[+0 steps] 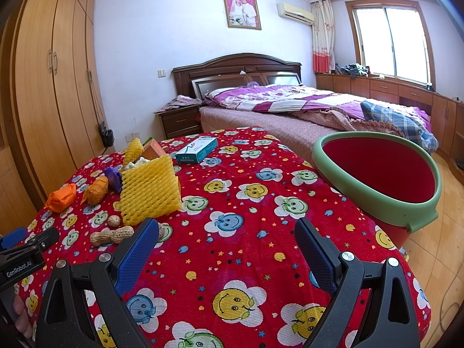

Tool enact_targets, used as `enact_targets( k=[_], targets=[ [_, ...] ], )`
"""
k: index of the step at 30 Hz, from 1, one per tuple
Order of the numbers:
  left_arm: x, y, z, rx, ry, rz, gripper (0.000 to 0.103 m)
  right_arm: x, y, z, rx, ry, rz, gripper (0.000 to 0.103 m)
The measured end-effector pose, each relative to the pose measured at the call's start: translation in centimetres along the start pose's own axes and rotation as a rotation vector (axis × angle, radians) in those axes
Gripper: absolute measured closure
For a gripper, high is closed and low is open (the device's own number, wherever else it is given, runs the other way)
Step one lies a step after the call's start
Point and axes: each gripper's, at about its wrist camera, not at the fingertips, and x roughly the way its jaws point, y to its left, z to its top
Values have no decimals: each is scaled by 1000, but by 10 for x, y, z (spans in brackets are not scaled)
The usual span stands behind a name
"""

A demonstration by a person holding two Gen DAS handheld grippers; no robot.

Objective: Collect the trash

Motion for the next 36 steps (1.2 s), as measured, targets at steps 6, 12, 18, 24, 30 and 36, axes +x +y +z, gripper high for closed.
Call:
enact_targets(
  k=[6,12,18,24,30,36],
  targets=[
    [0,0,0,-1,0,0,7,0,0,0,0,0,-1,8],
    [0,0,0,-1,0,0,7,0,0,0,-1,0,-1,8],
    [0,0,0,-2,0,0,7,0,0,0,-1,1,-2,8],
    [0,-1,2,-4,19,-14,7,1,1,0,-4,8,0,8],
    [13,9,18,-37,92,-65,8,11,5,7,-19,49,12,8],
    [28,24,45,-30,122,-48,8,17,5,24,25,99,78,8]
  ],
)
